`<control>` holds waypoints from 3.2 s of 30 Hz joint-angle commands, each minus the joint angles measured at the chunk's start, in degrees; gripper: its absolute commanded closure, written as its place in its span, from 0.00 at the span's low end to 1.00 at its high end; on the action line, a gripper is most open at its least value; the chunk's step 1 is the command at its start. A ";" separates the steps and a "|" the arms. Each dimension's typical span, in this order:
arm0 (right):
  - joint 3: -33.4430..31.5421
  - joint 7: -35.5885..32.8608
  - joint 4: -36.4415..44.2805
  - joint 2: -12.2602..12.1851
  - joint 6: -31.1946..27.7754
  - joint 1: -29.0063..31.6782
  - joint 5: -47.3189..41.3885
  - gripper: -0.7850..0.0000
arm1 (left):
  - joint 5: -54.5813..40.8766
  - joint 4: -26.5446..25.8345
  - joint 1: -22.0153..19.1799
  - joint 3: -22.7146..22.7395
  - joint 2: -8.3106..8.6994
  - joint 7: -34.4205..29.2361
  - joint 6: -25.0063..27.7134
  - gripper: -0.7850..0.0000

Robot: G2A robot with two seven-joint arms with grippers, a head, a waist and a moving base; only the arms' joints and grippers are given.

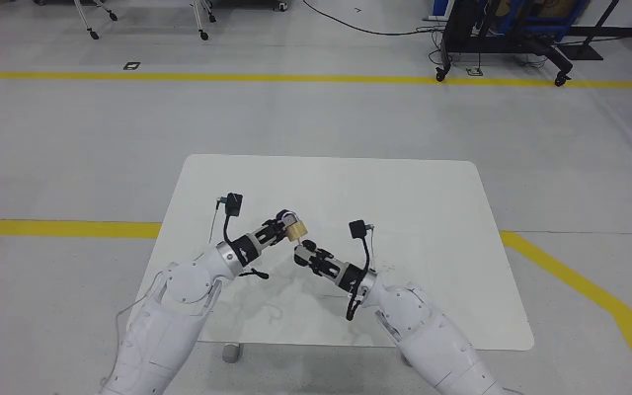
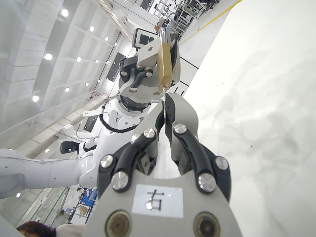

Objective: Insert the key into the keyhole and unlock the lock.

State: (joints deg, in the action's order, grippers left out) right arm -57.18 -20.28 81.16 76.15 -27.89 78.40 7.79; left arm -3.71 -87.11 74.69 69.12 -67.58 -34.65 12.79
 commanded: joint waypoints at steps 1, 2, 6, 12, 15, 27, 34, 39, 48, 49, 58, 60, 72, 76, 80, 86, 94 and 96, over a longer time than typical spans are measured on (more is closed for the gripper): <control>-0.12 0.16 0.11 -0.03 0.05 -0.02 0.11 1.00 | 0.51 -0.07 -0.05 -0.30 0.00 -0.23 -0.03 1.00; -0.16 0.27 0.11 -0.04 0.12 -0.04 0.25 1.00 | 0.80 -0.10 -0.11 -0.48 0.00 -0.44 -0.03 1.00; -0.22 0.78 0.05 -0.03 0.19 -0.20 0.46 1.00 | 0.82 0.05 -0.27 -0.73 -0.02 -0.69 -0.19 1.00; -0.14 1.72 -0.01 0.02 0.04 -0.18 0.36 0.89 | -1.37 0.50 -0.34 -0.90 -0.13 -1.03 -0.71 1.00; -0.34 2.06 0.12 0.01 -0.24 -0.02 -0.28 0.00 | -2.21 0.65 -0.33 -0.95 -0.20 -0.64 -1.12 1.00; -3.09 3.99 2.28 -0.46 -5.40 2.32 -4.63 0.00 | -14.18 2.72 -0.26 0.26 -0.87 1.97 -7.00 1.00; -3.03 -0.28 4.86 -0.88 -19.99 4.25 -12.94 1.00 | -25.10 5.43 -1.71 0.05 -1.35 -4.11 -11.90 1.00; -1.23 -2.31 3.31 -0.66 -23.42 2.35 -12.32 1.00 | -29.32 7.90 -3.34 -0.25 -1.61 -7.70 -13.10 1.00; 0.15 9.02 -2.02 1.11 -24.35 -1.22 3.06 1.00 | -36.08 10.81 -4.46 0.68 -1.71 -14.47 -13.22 1.00; 0.34 10.12 -2.58 1.30 -23.95 -1.61 4.01 1.00 | -36.05 10.92 -4.55 0.65 -1.72 -14.60 -13.12 1.00; 0.92 21.30 -4.77 2.59 -19.07 -2.89 15.86 1.00 | -36.53 11.64 -5.03 0.12 -1.86 -15.28 -12.79 1.00; 1.18 22.50 -5.28 2.78 -18.98 -3.02 16.55 1.00 | -36.56 11.70 -5.08 0.09 -1.88 -15.26 -12.61 1.00; 3.13 3.47 -5.39 1.30 -21.35 -1.84 -9.25 0.57 | -33.43 7.65 -2.40 2.12 -1.77 -13.33 1.26 1.00; 2.24 -9.66 -4.46 0.11 -15.50 -2.60 -22.78 0.56 | -31.52 7.20 -2.51 1.29 -1.77 -15.54 3.04 1.00; 1.37 -16.54 -4.23 -0.46 -13.07 -3.07 -30.08 0.57 | -31.35 7.42 -2.75 0.82 -1.83 -16.48 3.61 1.00; 1.07 -20.75 -4.53 -0.71 -10.91 -3.70 -34.06 0.71 | -31.74 7.38 -2.57 1.20 -1.78 -17.04 4.49 1.00; 1.12 -21.39 -4.67 -0.69 -9.77 -4.03 -34.94 0.72 | -30.05 6.98 -2.55 0.97 -1.73 -16.58 4.51 1.00; 1.10 -21.38 -4.65 -0.68 -9.66 -4.02 -34.99 0.72 | -29.25 6.87 -2.60 0.87 -1.71 -16.23 4.39 1.00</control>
State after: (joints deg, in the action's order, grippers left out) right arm -56.07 -41.67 76.50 75.47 -37.64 74.37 -27.16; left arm -33.46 -80.16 72.12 70.05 -69.30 -51.10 17.23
